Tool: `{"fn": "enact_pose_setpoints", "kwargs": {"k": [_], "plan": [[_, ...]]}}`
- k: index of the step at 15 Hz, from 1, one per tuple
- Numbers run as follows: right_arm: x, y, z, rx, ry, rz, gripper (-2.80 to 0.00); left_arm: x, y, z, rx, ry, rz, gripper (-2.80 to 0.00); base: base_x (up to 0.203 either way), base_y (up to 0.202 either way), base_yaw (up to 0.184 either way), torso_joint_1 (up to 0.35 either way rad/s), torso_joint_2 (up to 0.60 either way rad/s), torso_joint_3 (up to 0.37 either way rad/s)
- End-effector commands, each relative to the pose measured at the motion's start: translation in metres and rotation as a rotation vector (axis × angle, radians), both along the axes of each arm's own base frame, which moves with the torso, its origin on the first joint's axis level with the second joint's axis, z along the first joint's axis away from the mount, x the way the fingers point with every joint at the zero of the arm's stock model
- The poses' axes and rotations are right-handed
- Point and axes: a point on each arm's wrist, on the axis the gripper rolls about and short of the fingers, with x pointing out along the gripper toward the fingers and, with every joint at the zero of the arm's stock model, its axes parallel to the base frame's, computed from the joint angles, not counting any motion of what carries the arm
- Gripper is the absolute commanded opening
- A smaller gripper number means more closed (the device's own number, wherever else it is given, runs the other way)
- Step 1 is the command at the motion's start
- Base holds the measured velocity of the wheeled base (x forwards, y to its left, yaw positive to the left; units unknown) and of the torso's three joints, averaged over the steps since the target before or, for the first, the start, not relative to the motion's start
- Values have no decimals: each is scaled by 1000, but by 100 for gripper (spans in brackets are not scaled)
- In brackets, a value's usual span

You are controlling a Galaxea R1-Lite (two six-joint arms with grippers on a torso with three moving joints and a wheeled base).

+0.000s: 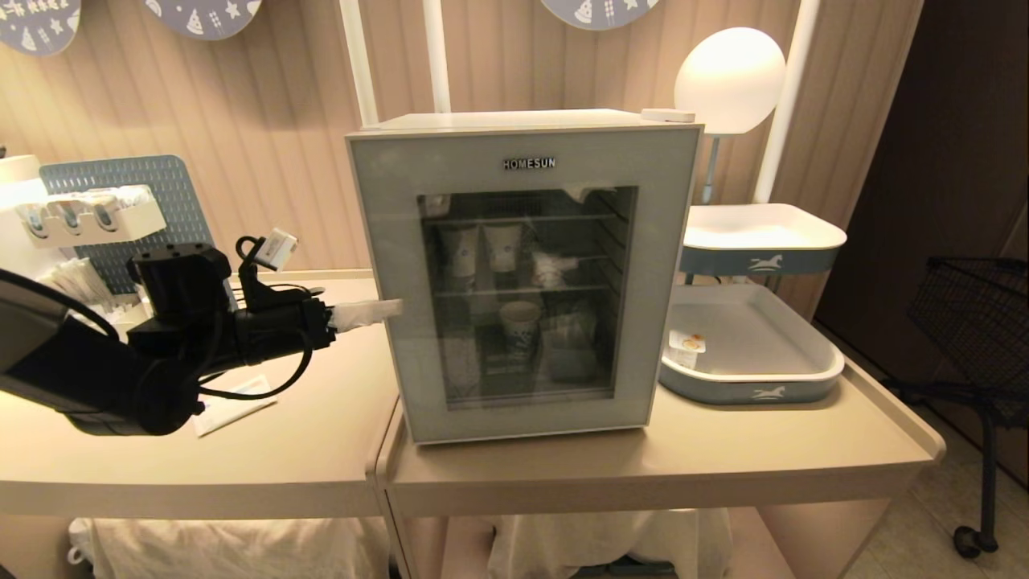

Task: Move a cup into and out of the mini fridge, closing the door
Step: Open the freezer door

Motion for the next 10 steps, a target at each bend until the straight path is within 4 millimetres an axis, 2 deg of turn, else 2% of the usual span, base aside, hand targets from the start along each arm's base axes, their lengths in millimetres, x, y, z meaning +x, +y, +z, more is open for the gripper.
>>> {"fn": "enact_pose_setpoints", "kwargs": {"k": [1,8,10], "plan": [[0,0,0,-1,1,0,-280,-13,-1,15,-10,-26,-27,0,0,0,0,0,0,0],[0,0,0,-1,2,0,-280,-83,-5,58,-25,-97,-181,0,0,0,0,0,0,0],[0,0,0,-1,3,0,-280,-82,-3,54,-27,-81,-173,0,0,0,0,0,0,0]]}}
